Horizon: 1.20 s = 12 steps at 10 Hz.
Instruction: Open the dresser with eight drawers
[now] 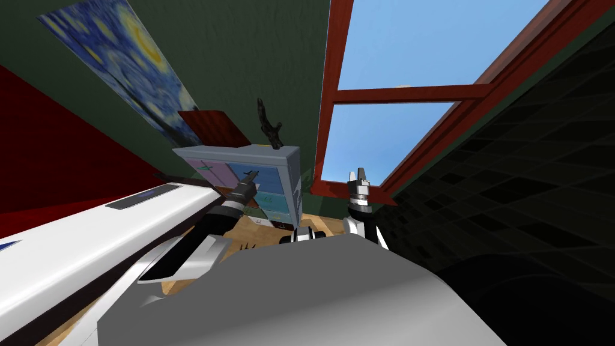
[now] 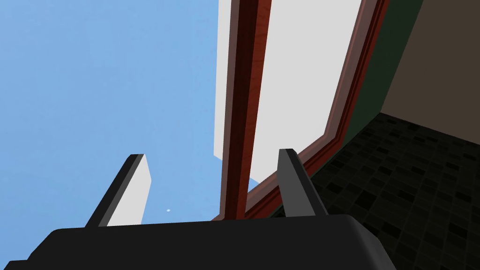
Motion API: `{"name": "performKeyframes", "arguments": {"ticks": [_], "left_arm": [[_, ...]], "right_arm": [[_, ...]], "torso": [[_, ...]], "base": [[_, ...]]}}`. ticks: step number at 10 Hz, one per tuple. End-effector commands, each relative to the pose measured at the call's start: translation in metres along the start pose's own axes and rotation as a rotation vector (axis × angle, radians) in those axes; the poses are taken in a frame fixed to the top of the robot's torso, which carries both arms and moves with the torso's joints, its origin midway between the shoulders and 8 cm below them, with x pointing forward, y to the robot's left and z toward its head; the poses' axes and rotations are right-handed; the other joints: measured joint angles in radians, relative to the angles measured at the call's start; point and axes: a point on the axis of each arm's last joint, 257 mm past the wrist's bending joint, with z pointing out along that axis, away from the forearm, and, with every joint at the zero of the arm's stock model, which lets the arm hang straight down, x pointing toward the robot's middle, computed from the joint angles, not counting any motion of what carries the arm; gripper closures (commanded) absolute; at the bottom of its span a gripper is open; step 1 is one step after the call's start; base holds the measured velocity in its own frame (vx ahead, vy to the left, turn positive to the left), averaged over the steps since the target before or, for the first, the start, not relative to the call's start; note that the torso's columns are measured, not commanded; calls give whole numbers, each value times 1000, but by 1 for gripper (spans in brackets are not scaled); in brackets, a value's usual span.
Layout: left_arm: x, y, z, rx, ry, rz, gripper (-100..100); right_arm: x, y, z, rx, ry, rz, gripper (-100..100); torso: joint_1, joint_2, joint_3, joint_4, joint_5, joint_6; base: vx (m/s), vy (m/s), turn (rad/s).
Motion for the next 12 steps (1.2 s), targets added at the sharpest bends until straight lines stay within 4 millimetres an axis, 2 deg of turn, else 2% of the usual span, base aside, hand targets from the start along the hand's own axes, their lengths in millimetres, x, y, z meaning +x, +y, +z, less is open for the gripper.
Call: {"name": "performKeyframes", "arguments": {"ticks": [1,3,4,6,7,11,12], "left_arm": [[-16,11,13,-14,-18,9,-100],[-34,18,25,-22,-40,15,-100],[-34,20,26,-26,-41,15,-100],[-55,28,38,-36,-69,19,-100],[-55,28,38,-36,-69,19,-100],[-102,34,62,-46,-135,18,-100],[-102,36,62,-49,-136,18,-100]], "right_arm": [[0,0,0,0,0,0,0],[0,0,0,0,0,0,0],[0,0,0,0,0,0,0],[0,0,0,0,0,0,0],[0,0,0,0,0,0,0],[0,0,0,0,0,0,0],[0,0,0,0,0,0,0]], "torso": [[0,1,1,0,0,0],[-1,2,1,1,-1,0],[-1,2,1,0,0,0],[1,-2,-1,-1,0,0],[0,-1,-1,0,0,0],[-1,0,0,1,-1,1],[-2,-1,-1,1,-2,2]], "base": [[-71,-30,-190],[-90,-42,-140],[-73,-27,-39],[-66,-24,-124],[-52,-20,-53],[-73,-41,-128],[-64,-31,-68]]}}
